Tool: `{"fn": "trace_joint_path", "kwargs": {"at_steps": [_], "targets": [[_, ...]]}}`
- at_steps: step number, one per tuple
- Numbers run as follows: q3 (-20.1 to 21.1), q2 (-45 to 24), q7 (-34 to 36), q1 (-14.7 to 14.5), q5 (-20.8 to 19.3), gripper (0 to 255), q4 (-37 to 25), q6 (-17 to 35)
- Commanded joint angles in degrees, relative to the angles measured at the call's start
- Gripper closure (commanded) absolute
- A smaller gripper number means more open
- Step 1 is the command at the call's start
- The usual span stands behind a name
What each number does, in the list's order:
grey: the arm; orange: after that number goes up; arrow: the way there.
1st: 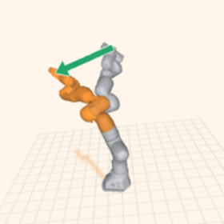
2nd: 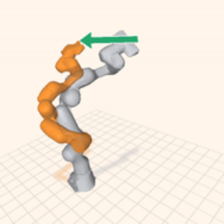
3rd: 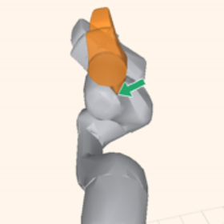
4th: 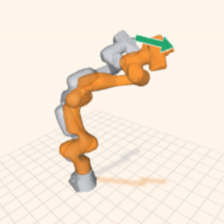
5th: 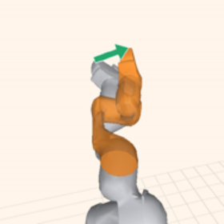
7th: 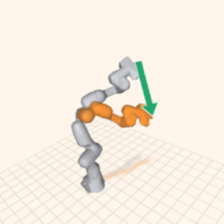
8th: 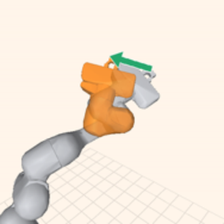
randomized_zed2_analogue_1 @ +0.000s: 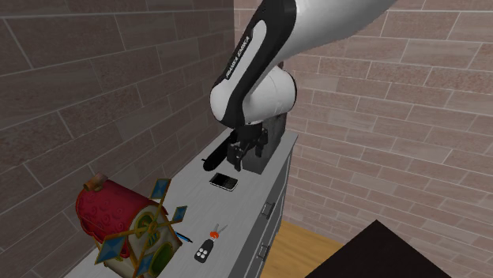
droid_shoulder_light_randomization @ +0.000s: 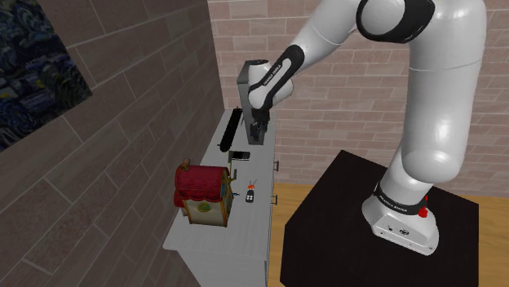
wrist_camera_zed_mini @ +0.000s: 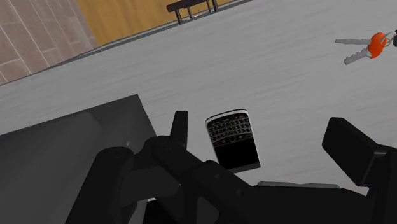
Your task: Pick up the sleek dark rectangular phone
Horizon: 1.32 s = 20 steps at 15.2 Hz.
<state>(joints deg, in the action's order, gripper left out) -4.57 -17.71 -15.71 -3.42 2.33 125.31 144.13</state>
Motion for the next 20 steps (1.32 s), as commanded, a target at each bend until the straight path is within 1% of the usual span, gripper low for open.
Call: {"fn": "trace_joint_path", "kwargs": {"at_steps": [1, 5, 10, 17, 19, 20], "targets": [[0.6, -4.6, -1.3, 0.3, 0.6, 0, -3.2, 1.2], [1.8, -13.5, -2.9, 0.6, 1.1, 0, -10.5, 2.5], [3.0, -24.5, -4.4, 0.7, 1.1, 0, -21.1, 2.7], [3.3, -29.3, -4.5, 0.9, 1.2, 0, -23.0, 5.5], [3.3, -29.7, -4.5, 0.9, 1.2, 0, -23.2, 5.7], [3.3, -29.8, -4.5, 0.8, 1.2, 255, -23.3, 5.7]]}}
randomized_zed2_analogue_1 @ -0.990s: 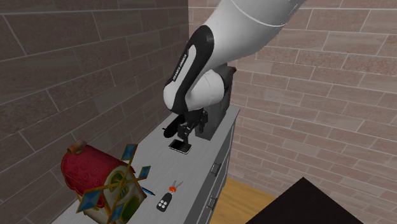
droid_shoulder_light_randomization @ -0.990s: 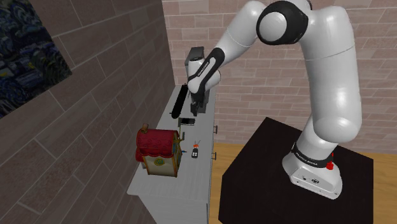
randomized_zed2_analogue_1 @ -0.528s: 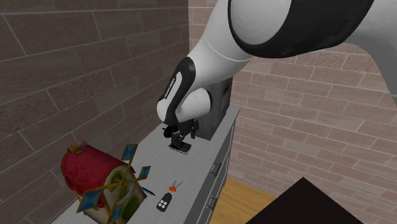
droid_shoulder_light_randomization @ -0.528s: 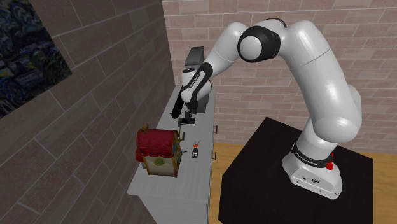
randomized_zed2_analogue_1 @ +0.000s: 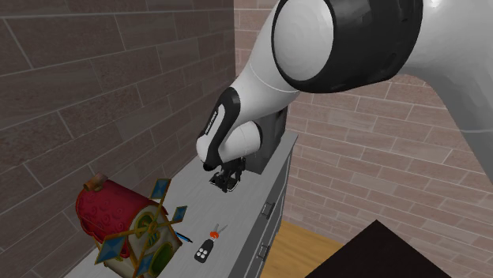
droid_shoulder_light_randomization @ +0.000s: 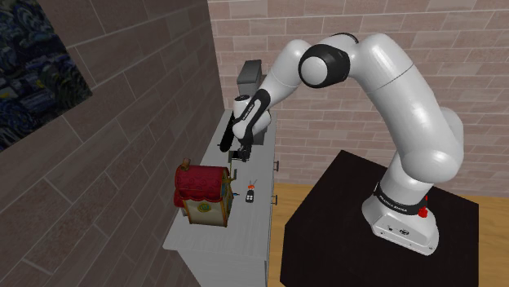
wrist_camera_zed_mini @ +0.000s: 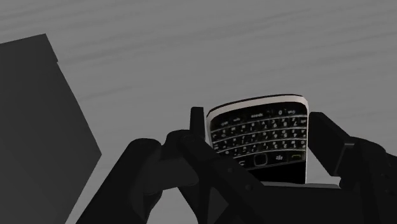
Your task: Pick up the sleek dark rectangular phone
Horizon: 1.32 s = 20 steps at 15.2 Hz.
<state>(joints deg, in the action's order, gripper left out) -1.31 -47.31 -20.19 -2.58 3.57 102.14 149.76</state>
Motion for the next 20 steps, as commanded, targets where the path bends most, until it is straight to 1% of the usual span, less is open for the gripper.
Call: {"fn": "trace_joint_path", "kwargs": {"at_steps": [1, 9, 20], "targets": [[0.0, -0.2, 0.1, -0.1, 0.0, 255, -0.1, 0.1], [0.0, -0.1, 0.0, 0.0, 0.0, 255, 0.0, 0.1], [-0.3, 7.3, 0.2, -0.2, -0.3, 255, 2.8, -4.5]]}}
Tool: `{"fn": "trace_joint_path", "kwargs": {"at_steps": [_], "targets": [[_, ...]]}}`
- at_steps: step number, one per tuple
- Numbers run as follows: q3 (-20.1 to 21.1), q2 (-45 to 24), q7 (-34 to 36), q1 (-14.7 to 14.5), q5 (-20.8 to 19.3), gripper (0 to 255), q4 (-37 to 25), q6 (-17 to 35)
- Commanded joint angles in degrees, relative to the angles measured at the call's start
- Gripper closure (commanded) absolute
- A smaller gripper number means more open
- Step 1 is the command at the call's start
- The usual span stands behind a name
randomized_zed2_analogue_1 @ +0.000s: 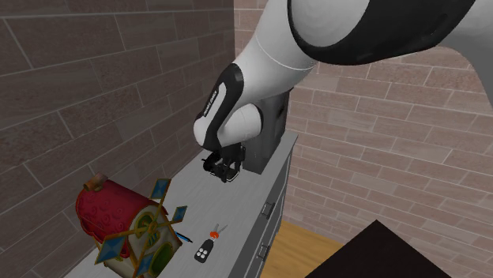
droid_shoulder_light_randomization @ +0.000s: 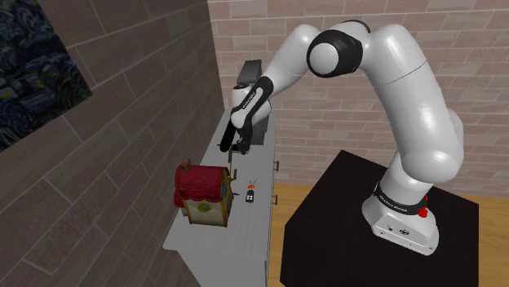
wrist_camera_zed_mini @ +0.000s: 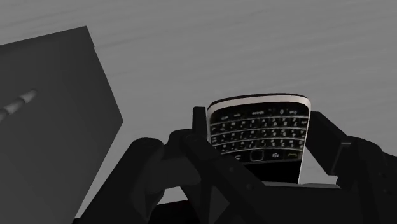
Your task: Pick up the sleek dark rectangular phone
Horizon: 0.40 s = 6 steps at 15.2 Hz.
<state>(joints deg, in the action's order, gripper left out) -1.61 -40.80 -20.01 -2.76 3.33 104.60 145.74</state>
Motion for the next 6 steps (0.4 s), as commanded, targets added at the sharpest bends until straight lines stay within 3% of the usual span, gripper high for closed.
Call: {"fn": "trace_joint_path", "kwargs": {"at_steps": [1, 6], "targets": [[-0.1, 1.4, 0.0, 0.0, 0.0, 255, 0.6, -0.9], [-0.1, 3.4, 0.1, -0.1, -0.1, 255, 1.0, -2.4]]}}
